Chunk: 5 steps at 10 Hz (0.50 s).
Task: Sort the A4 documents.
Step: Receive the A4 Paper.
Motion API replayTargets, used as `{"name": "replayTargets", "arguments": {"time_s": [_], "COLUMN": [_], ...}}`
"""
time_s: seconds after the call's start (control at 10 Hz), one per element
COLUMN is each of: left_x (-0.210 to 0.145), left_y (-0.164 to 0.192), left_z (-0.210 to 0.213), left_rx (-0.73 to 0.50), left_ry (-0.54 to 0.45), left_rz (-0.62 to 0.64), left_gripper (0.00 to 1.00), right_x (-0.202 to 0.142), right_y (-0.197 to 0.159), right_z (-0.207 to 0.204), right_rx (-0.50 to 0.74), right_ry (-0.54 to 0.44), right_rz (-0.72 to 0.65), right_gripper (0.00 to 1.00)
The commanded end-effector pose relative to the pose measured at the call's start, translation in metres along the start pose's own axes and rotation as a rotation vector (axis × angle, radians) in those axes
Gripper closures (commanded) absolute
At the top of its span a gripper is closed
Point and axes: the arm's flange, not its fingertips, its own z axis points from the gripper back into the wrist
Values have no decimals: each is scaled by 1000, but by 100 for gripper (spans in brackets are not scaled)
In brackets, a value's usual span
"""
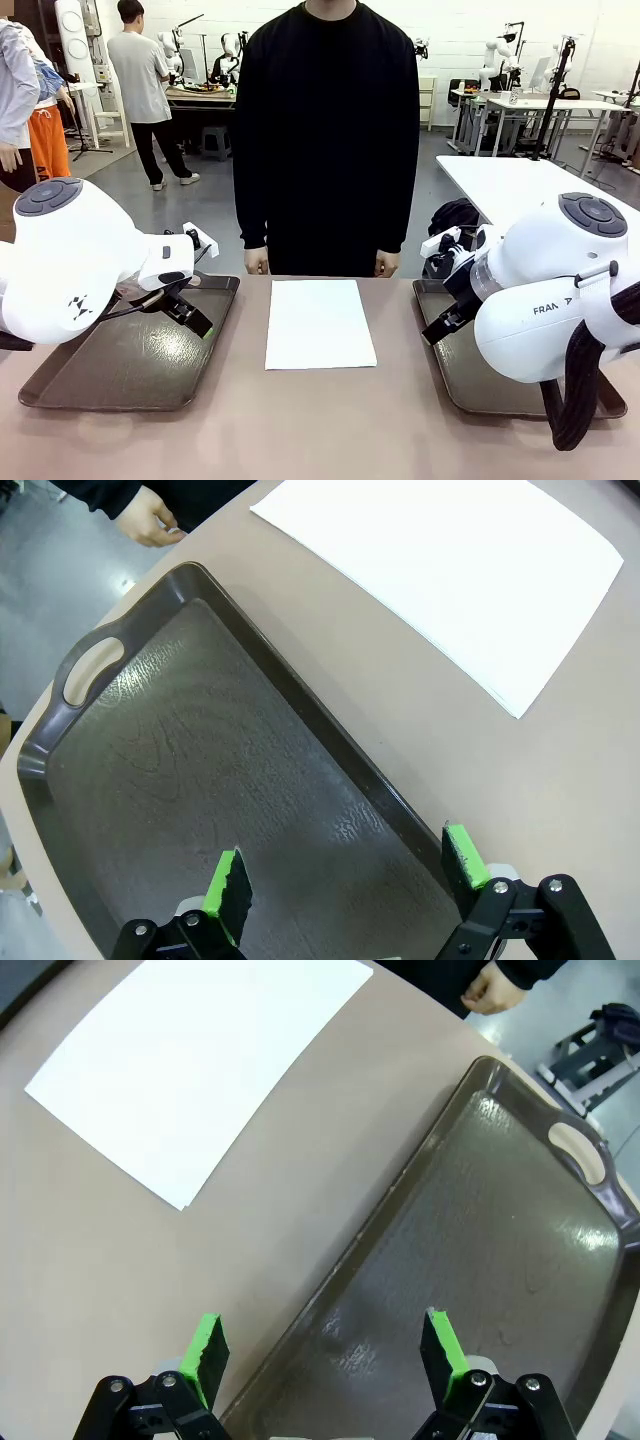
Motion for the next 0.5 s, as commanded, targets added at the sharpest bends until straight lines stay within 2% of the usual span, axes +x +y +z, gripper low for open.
{"name": "replayTargets", "arguments": {"time_s": [0.0, 0.4], "left_x": [-11, -38], "left_y": [11, 47], "left_z": [20, 81], "left_rx": [27, -61], "left_ry": [-42, -163], "left_rz": [27, 24], "left_gripper": [0, 0], "right_x": [-15, -59], "right_y": [-16, -71], "right_z": [27, 109], "right_rx": [18, 128], "right_ry": [-40, -191], "right_rz": [-35, -139], "right_gripper": [0, 0]}}
